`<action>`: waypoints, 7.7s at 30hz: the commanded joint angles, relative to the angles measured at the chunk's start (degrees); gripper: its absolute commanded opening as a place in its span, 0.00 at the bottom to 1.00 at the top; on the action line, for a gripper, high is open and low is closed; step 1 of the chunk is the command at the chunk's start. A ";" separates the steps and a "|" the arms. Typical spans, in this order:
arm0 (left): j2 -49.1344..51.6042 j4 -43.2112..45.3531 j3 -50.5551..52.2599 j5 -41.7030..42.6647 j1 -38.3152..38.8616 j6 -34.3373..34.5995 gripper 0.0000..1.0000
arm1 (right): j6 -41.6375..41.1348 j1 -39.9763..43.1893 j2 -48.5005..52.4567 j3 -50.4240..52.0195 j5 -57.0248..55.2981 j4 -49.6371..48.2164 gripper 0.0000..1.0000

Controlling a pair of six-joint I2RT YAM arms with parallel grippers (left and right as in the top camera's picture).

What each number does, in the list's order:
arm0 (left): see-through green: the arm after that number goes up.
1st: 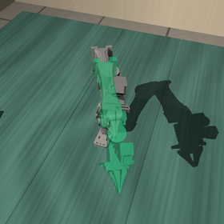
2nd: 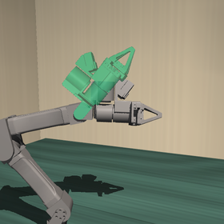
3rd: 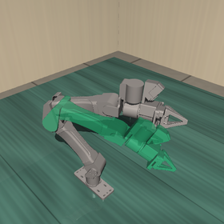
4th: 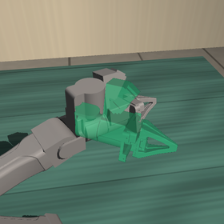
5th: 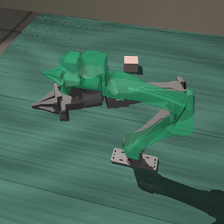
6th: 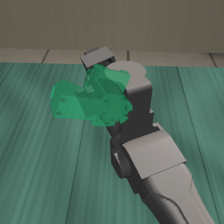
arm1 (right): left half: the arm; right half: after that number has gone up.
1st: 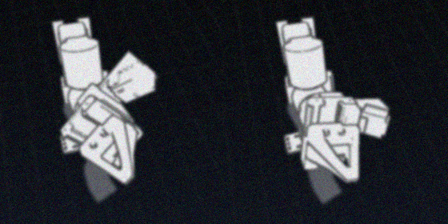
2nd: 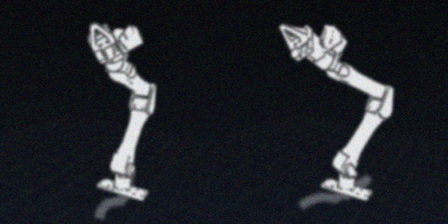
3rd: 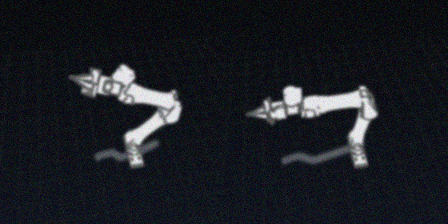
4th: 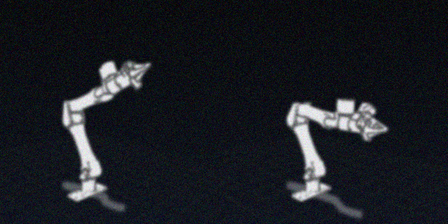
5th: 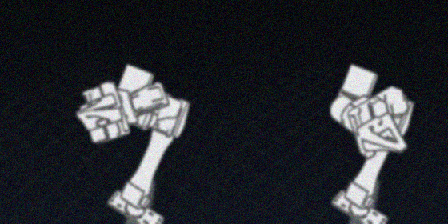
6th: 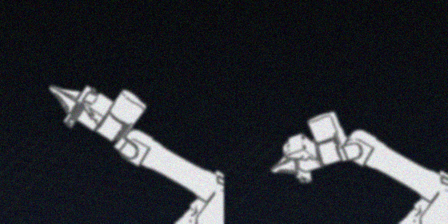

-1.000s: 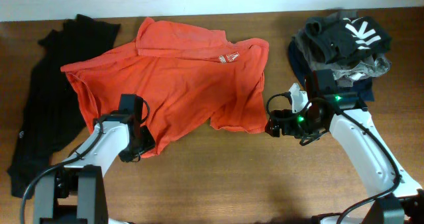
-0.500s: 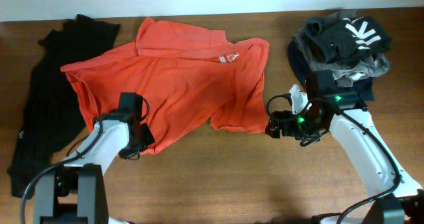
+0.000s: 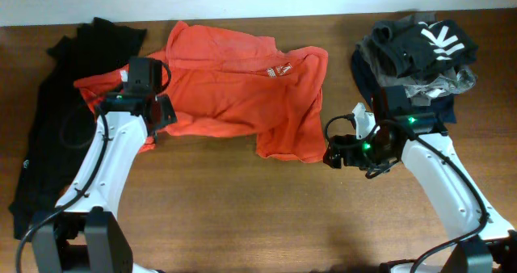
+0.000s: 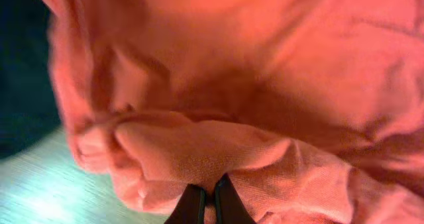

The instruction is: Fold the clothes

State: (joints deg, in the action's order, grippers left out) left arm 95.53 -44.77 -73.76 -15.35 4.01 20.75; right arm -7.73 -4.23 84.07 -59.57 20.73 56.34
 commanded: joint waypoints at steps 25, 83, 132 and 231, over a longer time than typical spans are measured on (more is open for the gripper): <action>0.02 -25.55 -22.45 -9.49 5.49 -3.69 0.00 | 1.46 -0.33 3.65 1.11 -0.83 -9.11 0.89; -0.11 -29.62 -28.76 -4.33 5.49 -5.51 0.00 | -3.54 -2.32 15.13 -17.33 -13.99 8.04 0.04; 13.75 -18.43 -14.38 -11.61 5.49 -8.31 0.76 | -1.29 6.95 5.51 -11.96 -14.12 4.11 0.04; 26.40 -47.87 -75.19 -7.58 5.27 -19.89 0.01 | 6.08 6.95 5.42 -45.05 -14.12 23.87 0.04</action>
State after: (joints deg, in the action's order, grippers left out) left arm 122.39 -91.50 -141.40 -22.13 9.58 -0.03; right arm -3.44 2.28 90.02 -99.20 8.16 78.89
